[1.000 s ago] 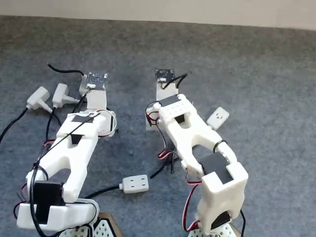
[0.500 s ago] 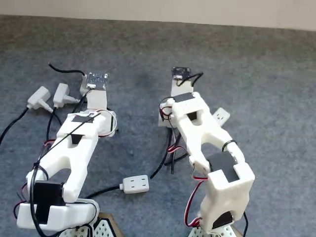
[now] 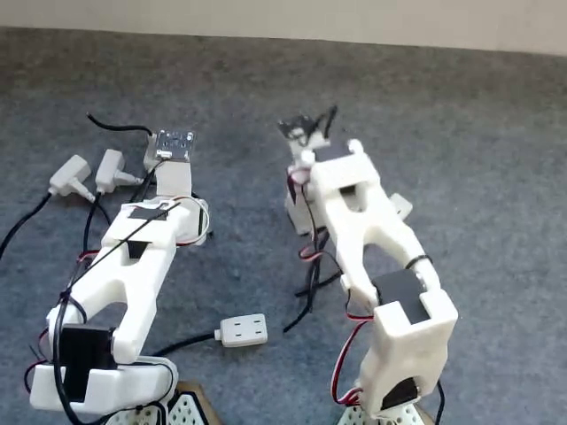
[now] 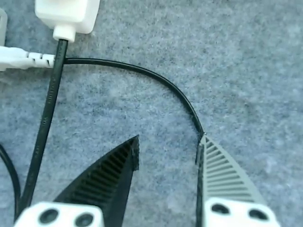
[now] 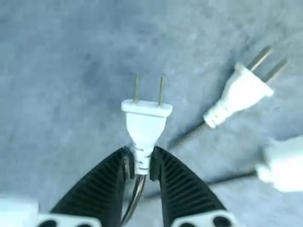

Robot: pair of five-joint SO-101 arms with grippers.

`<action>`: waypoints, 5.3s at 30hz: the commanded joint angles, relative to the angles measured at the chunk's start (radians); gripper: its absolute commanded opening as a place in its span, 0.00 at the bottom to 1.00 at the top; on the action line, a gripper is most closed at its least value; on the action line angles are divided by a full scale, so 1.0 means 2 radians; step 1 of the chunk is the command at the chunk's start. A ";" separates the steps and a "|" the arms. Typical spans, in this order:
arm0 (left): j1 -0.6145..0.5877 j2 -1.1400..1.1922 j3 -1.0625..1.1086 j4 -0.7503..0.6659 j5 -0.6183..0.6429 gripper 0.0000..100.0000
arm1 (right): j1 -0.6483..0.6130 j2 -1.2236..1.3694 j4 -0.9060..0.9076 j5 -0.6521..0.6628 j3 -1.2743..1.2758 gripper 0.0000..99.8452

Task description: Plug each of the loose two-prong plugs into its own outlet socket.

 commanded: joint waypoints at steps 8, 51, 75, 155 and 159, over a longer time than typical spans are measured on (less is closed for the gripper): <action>-0.010 -0.004 -0.175 0.254 -0.150 0.22 | 0.006 -0.026 0.204 0.167 -0.250 0.00; 0.121 -0.049 -0.461 0.536 -0.132 0.37 | -0.140 -0.656 -0.320 0.009 0.590 0.01; 0.056 -0.359 -0.008 0.215 -0.071 0.37 | -0.181 -0.652 -0.255 -0.009 0.554 0.00; -0.065 -0.399 0.021 0.247 -0.072 0.33 | -0.185 -0.504 -0.098 0.025 0.376 0.00; -0.097 -0.295 -0.027 0.248 -0.070 0.33 | -0.227 -0.504 -0.082 0.040 0.376 0.00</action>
